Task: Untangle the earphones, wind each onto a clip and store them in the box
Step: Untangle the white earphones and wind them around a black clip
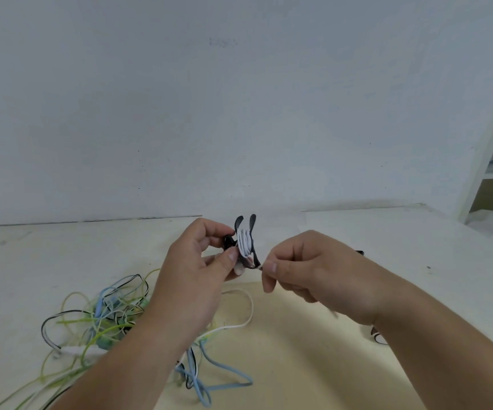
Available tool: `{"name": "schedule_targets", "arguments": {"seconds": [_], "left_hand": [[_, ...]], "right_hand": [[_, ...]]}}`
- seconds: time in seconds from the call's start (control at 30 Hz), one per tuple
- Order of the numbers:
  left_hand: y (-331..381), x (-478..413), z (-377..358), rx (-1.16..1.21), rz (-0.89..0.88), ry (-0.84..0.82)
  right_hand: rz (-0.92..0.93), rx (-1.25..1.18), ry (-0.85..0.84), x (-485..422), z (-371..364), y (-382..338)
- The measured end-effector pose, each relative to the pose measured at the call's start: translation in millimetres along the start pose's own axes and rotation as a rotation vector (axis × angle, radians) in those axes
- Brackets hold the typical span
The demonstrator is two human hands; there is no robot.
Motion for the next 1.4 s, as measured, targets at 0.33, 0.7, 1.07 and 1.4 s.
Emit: {"name": "schedule_targets", "arguments": {"seconds": [0.33,0.7,1.07,1.4], "left_hand": [[6,2,1,-0.177,-0.093,-0.024],[5,13,-29,-0.154,-0.081,-0.357],[7,13,-34,0.188,-0.039,-0.392],[11,11,-34,0.284,-0.020,-0.359]], "right_hand": [[0.072,-0.055,0.004,0,-1,-8],[0.114,0.057,0.446,8,47,-10],[0.016,-0.340,0.369,-7,38,15],[-0.089,-0.272,0.215,-11,18,26]]}}
Point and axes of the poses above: each hand's wrist, its own x-axis away from the middle knuckle, its own z-axis out of the back of the hand, y = z × x, the point moved 8 cm from there along -x, towards the middle knuckle, and after that the axes turned 1 degree about -x, right-handed, at the moved point
